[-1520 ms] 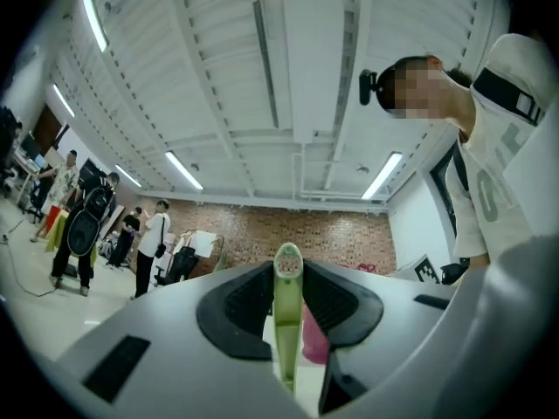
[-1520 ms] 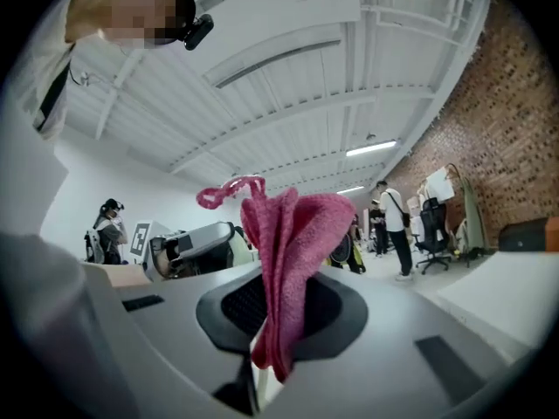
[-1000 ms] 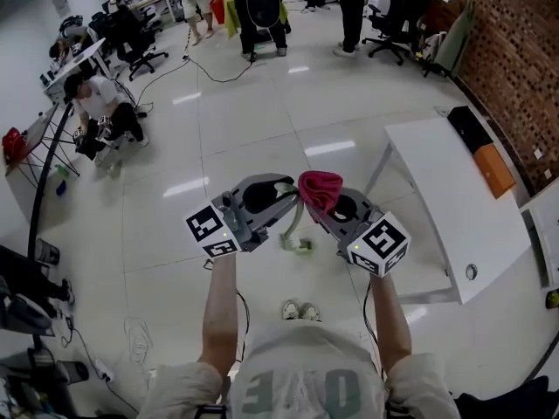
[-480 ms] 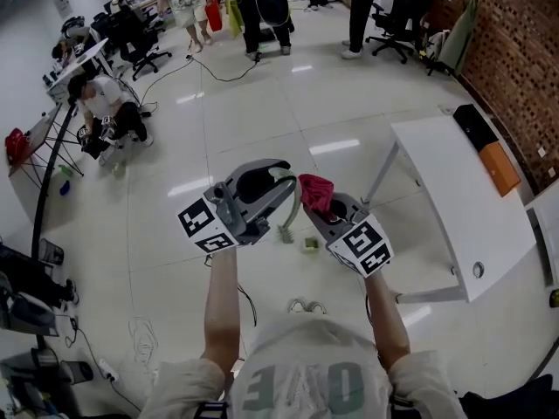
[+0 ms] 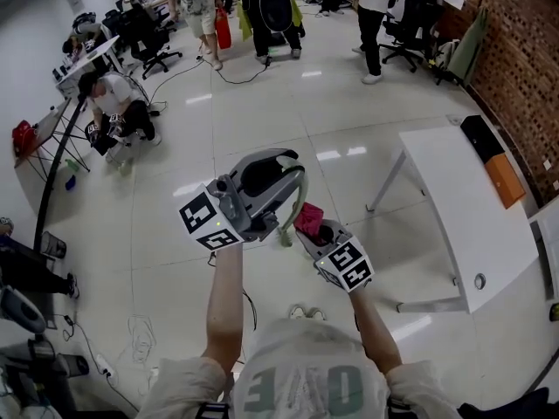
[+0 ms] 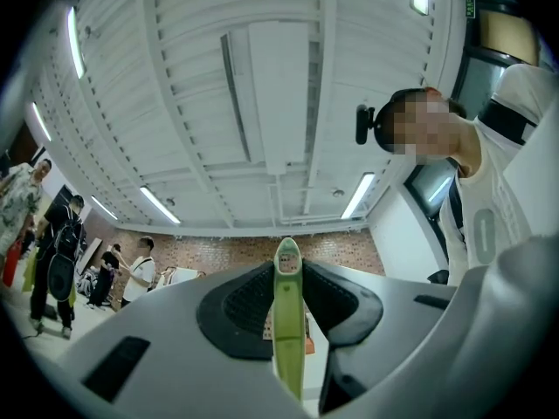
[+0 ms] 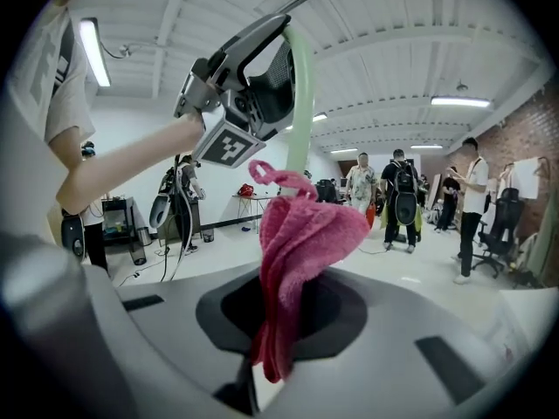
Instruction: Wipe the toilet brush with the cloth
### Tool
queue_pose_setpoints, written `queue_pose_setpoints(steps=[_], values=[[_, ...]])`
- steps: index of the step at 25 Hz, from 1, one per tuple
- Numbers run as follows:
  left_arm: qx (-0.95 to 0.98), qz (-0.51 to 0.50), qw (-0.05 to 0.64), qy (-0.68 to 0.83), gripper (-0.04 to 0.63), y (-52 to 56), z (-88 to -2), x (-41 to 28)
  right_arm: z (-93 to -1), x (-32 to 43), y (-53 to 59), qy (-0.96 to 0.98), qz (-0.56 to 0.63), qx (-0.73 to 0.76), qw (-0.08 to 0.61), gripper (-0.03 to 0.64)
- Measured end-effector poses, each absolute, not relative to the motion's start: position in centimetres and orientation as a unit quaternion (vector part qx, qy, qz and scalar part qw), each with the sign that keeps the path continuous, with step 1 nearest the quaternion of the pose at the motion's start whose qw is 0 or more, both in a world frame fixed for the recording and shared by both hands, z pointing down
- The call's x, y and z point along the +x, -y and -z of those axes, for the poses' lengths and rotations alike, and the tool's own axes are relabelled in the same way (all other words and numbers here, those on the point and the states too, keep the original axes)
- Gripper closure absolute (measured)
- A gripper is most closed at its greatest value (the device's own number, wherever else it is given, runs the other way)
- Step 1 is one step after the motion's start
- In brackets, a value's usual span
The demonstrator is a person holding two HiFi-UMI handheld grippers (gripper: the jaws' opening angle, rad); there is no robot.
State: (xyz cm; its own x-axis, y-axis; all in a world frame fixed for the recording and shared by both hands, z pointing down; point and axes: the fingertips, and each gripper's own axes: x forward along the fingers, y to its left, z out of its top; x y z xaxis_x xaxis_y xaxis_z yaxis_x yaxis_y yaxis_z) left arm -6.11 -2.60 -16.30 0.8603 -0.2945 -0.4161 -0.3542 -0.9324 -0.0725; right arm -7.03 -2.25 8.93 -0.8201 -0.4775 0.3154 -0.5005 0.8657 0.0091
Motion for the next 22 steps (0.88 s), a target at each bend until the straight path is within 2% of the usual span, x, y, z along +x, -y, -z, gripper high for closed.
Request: queue_pose_setpoints(steps=[4,7,10,17,22], values=[[-0.953,-0.211,0.071,-0.204,0.488,3.5,16.8,-6.6,-8.4,-6.2,2.4,0.949,-0.044,0.278,0.14,0.586],[-0.945,-0.207,0.071,-0.243,0.488,5.0,16.6,-7.1,-6.3,-3.4,2.9,0.93,-0.079,0.352,0.074,0.586],[-0.94,-0.197,0.074,-0.27,0.488,5.9,15.5,-6.9,-5.5,-2.5,1.6,0.925,-0.117,0.36,0.029,0.586],[-0.929,-0.208,0.069,-0.299,0.488,6.8,14.6,-5.4,-7.4,-7.0,0.1,0.942,-0.141,0.299,0.063,0.586],[-0.934,-0.203,0.064,-0.286,0.488,6.5,14.3,-4.0,-7.6,-6.3,1.7,0.932,-0.145,0.327,0.063,0.586]])
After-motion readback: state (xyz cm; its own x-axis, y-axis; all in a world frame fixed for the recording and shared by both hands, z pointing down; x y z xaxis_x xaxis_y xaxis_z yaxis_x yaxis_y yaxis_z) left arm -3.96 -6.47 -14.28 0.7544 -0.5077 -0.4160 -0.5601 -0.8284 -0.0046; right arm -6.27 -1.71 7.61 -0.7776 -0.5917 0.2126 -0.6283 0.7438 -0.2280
